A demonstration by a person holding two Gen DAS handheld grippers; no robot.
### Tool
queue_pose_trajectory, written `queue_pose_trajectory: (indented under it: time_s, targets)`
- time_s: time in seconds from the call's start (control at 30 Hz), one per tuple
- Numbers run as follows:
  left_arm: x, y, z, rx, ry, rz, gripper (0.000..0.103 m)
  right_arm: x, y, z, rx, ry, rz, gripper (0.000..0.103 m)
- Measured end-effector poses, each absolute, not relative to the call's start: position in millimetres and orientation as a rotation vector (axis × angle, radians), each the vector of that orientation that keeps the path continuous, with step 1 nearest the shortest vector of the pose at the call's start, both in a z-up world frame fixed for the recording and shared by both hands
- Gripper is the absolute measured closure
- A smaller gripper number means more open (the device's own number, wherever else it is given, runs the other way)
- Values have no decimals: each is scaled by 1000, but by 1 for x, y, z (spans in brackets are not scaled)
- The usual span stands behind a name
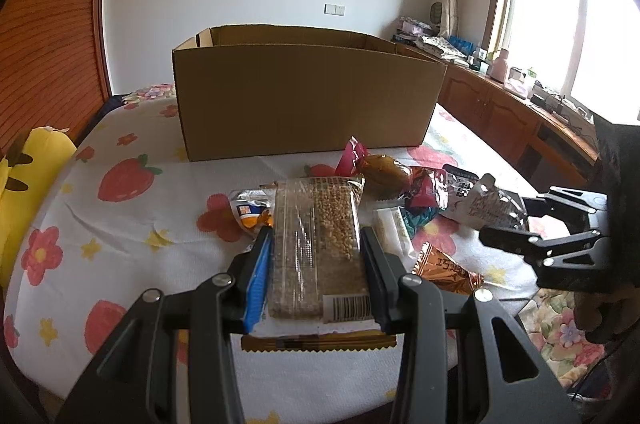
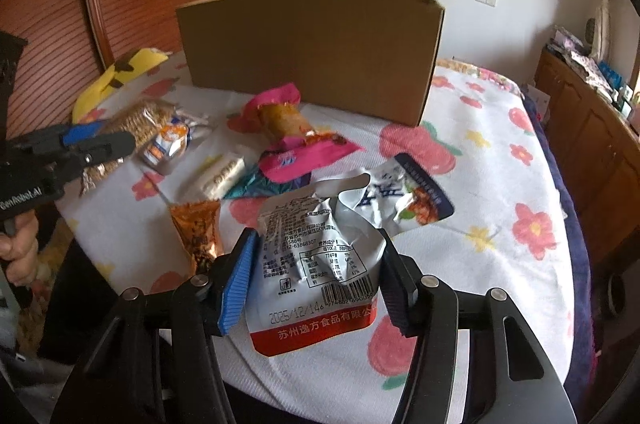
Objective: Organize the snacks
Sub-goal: 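Lift the granola bar pack with the left tool while the right tool lifts the silver pouch, then carry the granola bar pack and silver pouch over the box with both tools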
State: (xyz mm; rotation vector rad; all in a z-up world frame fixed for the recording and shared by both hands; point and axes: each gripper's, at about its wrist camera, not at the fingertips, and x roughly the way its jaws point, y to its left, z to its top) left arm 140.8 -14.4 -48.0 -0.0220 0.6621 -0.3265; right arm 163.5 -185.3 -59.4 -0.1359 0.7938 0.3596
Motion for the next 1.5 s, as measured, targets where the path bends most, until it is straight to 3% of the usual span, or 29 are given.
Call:
queue_pose_trajectory:
  time_s: [0.87, 1.5]
  targets:
    - [149, -1, -1, -25, 573, -321, 61, 154, -193, 3, -103, 643, 381, 44]
    - [234, 2, 45, 39, 474, -307, 61, 244, -183, 42, -102, 522, 432, 43]
